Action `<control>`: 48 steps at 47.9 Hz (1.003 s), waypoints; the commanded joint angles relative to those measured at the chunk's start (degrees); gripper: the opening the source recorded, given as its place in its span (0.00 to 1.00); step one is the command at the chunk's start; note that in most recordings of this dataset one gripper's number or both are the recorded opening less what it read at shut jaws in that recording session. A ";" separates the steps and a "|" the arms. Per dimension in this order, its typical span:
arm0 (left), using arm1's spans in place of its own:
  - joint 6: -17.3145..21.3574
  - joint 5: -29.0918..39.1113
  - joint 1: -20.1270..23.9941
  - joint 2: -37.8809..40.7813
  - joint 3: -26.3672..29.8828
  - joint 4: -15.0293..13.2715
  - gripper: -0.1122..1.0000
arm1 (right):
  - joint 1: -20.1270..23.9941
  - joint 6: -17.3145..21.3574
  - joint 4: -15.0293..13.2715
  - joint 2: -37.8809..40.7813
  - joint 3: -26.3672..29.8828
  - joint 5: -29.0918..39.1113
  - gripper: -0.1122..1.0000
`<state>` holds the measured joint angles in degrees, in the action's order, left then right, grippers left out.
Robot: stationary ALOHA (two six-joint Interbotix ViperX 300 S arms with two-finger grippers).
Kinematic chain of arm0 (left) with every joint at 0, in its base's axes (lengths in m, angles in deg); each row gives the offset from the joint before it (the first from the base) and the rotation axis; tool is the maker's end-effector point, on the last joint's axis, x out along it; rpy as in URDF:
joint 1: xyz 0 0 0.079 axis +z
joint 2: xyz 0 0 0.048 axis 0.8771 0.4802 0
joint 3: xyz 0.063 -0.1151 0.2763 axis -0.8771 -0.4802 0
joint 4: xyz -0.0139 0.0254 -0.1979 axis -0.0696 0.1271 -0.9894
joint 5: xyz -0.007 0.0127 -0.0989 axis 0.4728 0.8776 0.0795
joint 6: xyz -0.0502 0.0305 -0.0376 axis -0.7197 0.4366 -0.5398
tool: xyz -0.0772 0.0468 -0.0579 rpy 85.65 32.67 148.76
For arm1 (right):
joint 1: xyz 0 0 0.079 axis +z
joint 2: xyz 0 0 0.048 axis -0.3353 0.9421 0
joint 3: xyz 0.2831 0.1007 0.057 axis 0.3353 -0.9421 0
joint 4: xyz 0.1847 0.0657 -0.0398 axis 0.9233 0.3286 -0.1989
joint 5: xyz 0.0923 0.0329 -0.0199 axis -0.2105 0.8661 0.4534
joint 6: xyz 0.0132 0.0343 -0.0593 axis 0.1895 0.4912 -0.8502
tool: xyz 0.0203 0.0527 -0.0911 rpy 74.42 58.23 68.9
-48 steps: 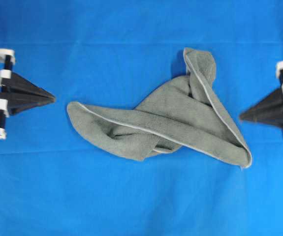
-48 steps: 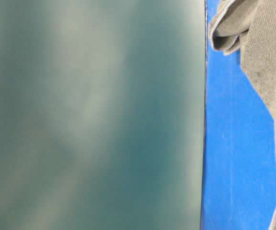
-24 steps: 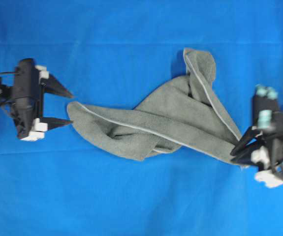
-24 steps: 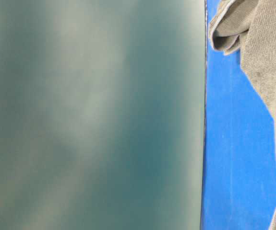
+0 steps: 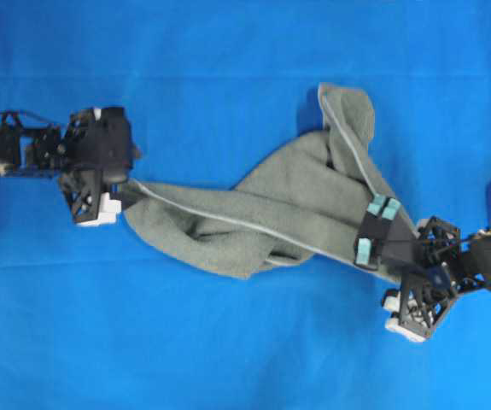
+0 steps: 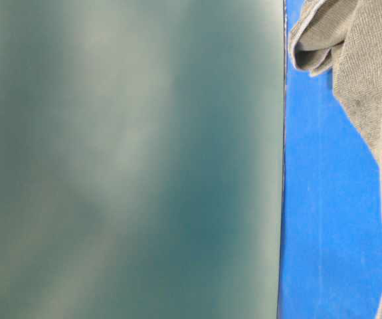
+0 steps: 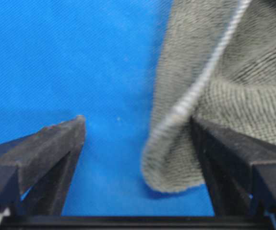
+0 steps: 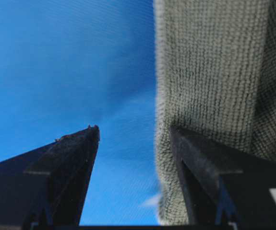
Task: Fold a large towel.
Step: 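Reach both grippers to opposite ends of the crumpled grey towel and grasp, then lift the towel with both grippers and shake it out in the air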
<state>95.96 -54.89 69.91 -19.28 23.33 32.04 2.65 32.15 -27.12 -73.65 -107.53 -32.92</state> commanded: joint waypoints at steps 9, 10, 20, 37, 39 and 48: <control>1.85 3.16 1.41 1.23 3.60 -0.09 0.65 | -0.44 0.35 -3.60 1.23 1.93 0.97 0.62; 1.85 3.52 1.67 1.23 3.78 -0.09 0.58 | -0.62 0.35 -3.96 1.23 1.85 1.14 0.60; 2.37 5.80 2.81 1.49 4.75 -0.09 0.10 | -4.83 0.62 -5.63 1.14 -0.09 2.72 0.13; 1.85 16.35 0.18 -7.03 8.79 -0.09 0.11 | -5.54 0.62 -7.12 -3.08 2.81 5.89 0.12; 1.85 18.37 -0.53 -8.79 9.84 -0.09 0.11 | -5.45 0.62 -7.65 -4.66 3.69 7.29 0.12; 1.93 26.54 -2.29 -15.21 14.24 -0.09 0.11 | -4.57 0.53 -12.04 -13.45 8.70 14.94 0.12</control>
<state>97.98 -30.98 68.07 -31.67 34.93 32.04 -2.27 32.76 -37.32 -82.88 -101.82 -20.79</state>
